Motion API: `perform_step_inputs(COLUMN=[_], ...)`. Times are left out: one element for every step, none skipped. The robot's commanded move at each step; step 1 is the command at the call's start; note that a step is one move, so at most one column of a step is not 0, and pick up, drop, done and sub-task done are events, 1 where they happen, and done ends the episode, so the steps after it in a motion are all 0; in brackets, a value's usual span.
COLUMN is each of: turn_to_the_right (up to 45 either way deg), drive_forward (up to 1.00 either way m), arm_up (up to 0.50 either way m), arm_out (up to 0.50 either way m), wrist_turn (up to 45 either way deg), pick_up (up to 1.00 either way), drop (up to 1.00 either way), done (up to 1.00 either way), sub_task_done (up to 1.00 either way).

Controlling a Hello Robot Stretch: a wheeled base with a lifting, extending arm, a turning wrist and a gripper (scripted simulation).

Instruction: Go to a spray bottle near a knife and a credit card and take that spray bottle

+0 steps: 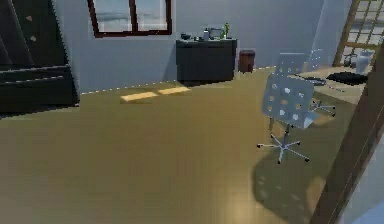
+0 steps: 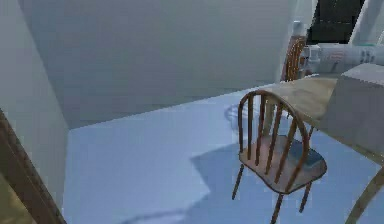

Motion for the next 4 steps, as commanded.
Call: perform_step_inputs(turn_to_the_right=[0.0,0.0,0.0,0.0], drive_forward=[1.00,1.00,1.00,0.50], arm_up=[0.00,0.00,0.00,0.00], arm_out=[0.00,0.00,0.00,0.00], wrist_turn=[0.0,0.0,0.0,0.0], pick_up=[0.00,0.00,0.00,0.00], drop=[0.00,0.00,0.00,0.00], done=[0.00,0.00,0.00,0.00], sub_task_done=[0.00,0.00,0.00,0.00])
